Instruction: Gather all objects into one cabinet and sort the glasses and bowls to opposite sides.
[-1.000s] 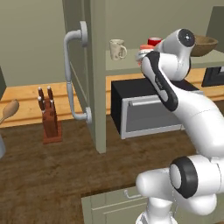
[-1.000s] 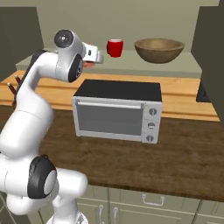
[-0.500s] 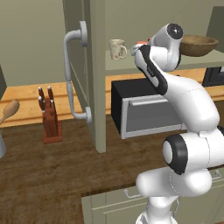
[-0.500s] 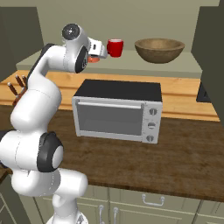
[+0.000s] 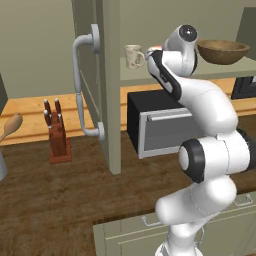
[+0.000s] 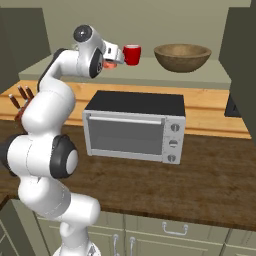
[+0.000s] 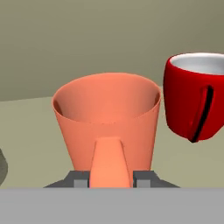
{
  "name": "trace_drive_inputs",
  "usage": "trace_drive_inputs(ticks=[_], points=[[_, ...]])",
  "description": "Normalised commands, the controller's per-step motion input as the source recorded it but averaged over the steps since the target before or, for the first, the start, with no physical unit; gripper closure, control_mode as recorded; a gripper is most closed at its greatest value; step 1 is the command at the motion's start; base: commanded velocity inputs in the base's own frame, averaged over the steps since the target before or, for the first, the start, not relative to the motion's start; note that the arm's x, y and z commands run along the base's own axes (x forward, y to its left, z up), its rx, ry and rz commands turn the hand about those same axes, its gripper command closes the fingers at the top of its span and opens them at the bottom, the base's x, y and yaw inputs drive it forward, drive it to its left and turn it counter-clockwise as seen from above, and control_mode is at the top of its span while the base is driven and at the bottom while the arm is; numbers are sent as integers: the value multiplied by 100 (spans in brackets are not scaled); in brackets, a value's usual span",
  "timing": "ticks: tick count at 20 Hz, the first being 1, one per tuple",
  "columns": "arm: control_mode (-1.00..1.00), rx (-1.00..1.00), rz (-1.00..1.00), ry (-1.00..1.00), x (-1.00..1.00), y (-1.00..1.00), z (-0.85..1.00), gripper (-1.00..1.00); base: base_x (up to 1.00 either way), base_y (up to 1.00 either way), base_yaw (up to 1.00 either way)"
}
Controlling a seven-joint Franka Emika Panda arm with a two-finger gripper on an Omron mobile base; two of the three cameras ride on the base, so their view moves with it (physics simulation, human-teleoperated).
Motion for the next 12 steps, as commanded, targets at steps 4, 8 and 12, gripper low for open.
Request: trace_drive_inputs(ticks=[4,8,12], points=[[-100,0,-5,-8,-2,0,-3,-100,0,0,0],[-100,0,-4,-15,-33,0,0,-100,0,0,0],[-100,-1,-2,-19,-78,0,-1,-100,0,0,0]])
